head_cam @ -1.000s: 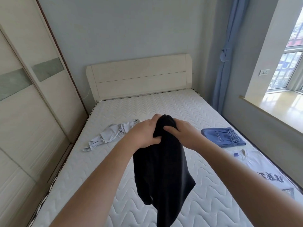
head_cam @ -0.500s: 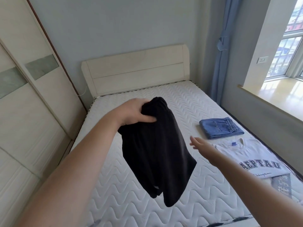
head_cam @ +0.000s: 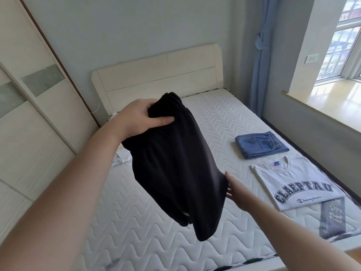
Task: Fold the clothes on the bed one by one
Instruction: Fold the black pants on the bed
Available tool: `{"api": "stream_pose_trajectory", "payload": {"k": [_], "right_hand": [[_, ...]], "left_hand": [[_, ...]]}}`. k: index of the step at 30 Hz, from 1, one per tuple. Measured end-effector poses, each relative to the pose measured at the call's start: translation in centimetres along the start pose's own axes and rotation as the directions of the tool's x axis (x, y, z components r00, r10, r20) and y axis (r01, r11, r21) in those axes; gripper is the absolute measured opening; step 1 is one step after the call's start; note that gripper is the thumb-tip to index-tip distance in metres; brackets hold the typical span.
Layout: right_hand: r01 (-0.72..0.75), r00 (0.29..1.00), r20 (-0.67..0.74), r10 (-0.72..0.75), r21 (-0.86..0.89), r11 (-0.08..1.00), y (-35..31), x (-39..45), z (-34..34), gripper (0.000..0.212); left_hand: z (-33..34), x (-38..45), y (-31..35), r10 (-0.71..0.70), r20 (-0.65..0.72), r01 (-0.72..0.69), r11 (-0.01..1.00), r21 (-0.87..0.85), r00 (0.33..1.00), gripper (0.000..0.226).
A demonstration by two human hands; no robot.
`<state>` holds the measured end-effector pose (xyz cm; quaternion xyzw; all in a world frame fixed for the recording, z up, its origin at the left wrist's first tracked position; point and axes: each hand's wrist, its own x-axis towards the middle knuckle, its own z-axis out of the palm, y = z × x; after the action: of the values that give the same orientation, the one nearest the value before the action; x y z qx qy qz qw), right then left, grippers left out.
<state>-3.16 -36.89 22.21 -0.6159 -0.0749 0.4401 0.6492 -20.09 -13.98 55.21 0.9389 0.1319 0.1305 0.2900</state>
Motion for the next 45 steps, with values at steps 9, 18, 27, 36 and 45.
{"api": "stream_pose_trajectory", "payload": {"k": [9, 18, 27, 36, 45], "right_hand": [[0.095, 0.969, 0.202, -0.14, 0.214, 0.972, -1.1, 2.4, -0.7, 0.055], [0.214, 0.954, 0.129, -0.269, 0.333, 0.918, -5.6, 3.2, -4.0, 0.039], [0.317, 0.948, -0.016, -0.317, 0.094, 0.944, -10.7, 2.6, -8.1, 0.038], [0.302, 0.92, -0.049, -0.39, -0.544, 0.783, -12.2, 1.8, -12.2, 0.012], [0.147, 0.968, 0.006, -0.249, -0.821, 0.552, -7.4, 2.2, -16.3, 0.038]], "left_hand": [[0.4, 0.3, -1.6, -0.074, -0.065, 0.072, 0.997, -0.028, 0.995, 0.031], [0.1, -0.6, -5.6, -0.19, -0.155, 0.174, 0.979, -0.11, 0.97, 0.025], [4.5, -2.1, -12.2, -0.365, -0.096, 0.321, 0.896, -0.306, 0.926, 0.03], [11.8, -3.1, -16.6, -0.491, 0.014, 0.454, 0.792, -0.408, 0.871, 0.014], [22.3, -6.0, -19.4, -0.595, 0.175, 0.605, 0.673, -0.426, 0.784, 0.017]]}}
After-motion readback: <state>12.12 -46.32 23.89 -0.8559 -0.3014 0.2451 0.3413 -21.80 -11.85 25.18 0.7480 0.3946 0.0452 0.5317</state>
